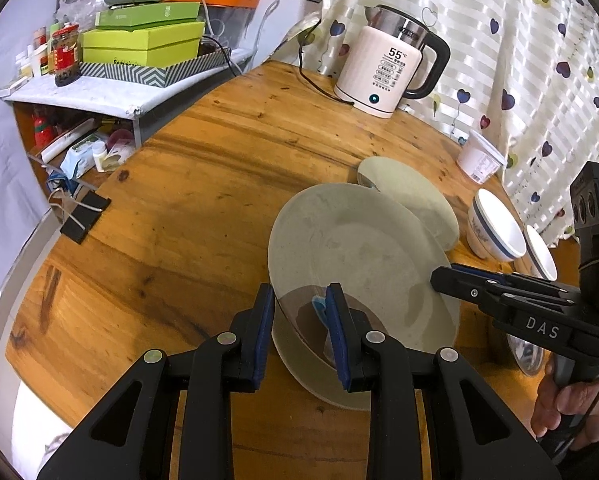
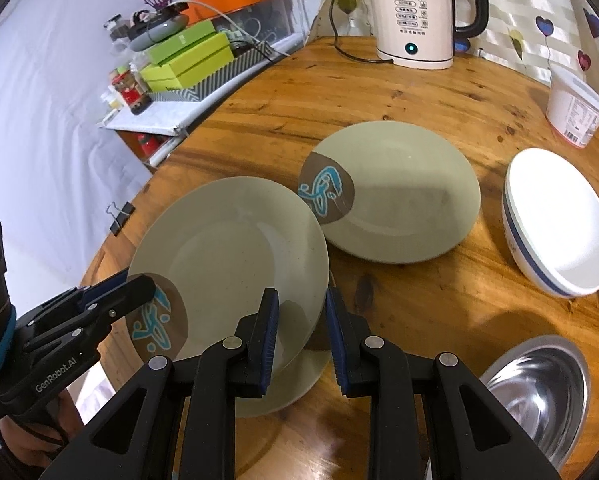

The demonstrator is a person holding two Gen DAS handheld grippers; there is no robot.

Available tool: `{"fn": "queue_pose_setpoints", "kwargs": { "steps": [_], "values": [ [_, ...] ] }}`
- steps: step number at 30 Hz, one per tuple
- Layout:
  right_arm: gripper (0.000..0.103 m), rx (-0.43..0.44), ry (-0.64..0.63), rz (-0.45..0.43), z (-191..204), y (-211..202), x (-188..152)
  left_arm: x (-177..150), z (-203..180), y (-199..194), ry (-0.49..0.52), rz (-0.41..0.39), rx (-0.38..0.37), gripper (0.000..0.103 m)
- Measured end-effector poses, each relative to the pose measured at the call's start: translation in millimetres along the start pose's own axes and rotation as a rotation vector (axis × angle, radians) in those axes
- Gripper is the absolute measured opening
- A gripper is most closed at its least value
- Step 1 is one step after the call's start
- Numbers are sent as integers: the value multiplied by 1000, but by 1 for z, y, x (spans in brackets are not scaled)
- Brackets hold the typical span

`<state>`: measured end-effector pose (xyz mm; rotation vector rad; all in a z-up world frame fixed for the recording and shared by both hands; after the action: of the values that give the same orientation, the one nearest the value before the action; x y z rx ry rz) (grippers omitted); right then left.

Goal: Organize plates and bowls

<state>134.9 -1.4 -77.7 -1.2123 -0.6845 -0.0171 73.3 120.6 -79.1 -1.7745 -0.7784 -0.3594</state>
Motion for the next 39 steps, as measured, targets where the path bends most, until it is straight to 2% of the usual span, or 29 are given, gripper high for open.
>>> {"fn": "queue_pose_setpoints", "kwargs": {
  "steps": [39],
  "values": [
    [26,-31,-14,22,1,12,-21,-21,1,11,3,46,18,28]
  ]
}}
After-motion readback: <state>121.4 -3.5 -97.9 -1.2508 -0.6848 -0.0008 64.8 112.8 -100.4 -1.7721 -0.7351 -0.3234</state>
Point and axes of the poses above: each gripper's, at about its wrist camera, not at the fingertips, and y roughly the way its jaws point, z to its left, x to its top, the point moved 7 cm from there along y, roughly the way its jaws point, and after that the axes turned 4 degrees about -x, right-handed, at the moved point
